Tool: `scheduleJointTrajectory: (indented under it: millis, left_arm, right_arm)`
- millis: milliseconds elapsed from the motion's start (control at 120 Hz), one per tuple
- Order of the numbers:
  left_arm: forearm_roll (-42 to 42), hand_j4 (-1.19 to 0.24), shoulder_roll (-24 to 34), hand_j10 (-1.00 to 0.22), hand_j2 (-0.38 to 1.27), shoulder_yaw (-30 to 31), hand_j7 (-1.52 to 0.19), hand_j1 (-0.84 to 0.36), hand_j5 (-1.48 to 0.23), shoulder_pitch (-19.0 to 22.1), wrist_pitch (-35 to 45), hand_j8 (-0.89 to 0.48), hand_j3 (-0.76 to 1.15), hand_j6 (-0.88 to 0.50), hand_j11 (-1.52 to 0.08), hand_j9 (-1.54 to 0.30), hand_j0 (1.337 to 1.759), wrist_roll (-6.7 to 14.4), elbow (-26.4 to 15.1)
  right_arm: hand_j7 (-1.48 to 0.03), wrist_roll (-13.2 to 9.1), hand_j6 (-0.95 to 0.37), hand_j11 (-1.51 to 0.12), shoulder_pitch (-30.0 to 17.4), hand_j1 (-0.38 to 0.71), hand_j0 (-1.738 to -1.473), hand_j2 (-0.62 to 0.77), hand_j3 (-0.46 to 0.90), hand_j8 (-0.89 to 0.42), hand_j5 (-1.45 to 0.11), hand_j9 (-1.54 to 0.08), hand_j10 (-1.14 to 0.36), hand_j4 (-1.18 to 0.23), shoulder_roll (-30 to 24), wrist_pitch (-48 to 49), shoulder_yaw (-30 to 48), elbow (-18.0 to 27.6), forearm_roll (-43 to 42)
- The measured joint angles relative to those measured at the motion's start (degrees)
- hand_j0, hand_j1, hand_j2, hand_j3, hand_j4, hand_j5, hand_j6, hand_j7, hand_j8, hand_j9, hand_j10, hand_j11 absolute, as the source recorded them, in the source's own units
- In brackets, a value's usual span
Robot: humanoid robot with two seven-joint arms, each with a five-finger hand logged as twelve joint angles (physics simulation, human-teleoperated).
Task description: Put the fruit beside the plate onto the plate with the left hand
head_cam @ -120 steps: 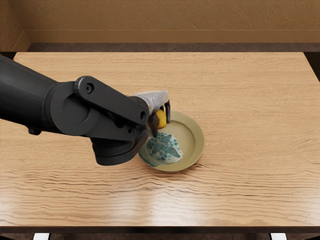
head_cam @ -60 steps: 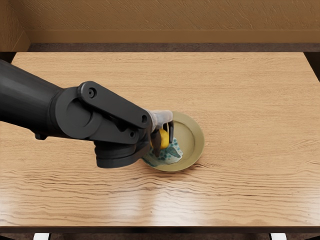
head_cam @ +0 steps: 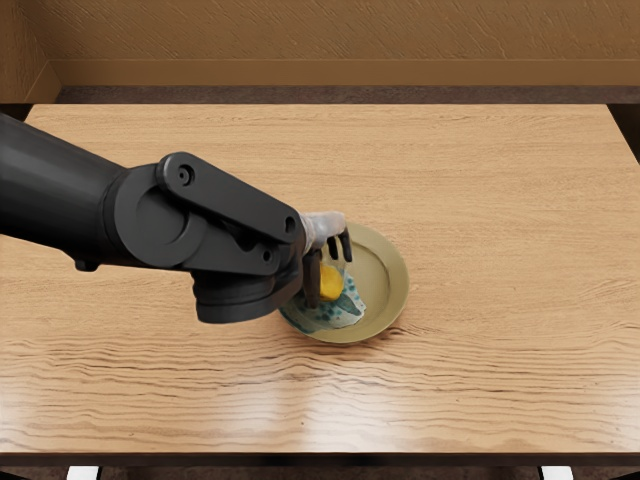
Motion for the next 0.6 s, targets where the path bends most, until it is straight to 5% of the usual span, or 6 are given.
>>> scheduleJointTrajectory:
  millis: [600]
  left_arm:
    - [-1.08,-0.05,0.0,-0.04,0.01,-2.69,-0.06,0.3,-0.06,-2.11,-5.16,-0.04,0.0,-0.04,-0.06,-0.06,1.658,0.0,0.11]
  right_arm:
    - [-0.03,0.0,-0.02,-0.03,0.0,-0.32,-1.658,0.0,0.0,-0.02,-0.03,-0.03,-0.02,-0.02,0.0,0.0,0.0,0.0,0.0]
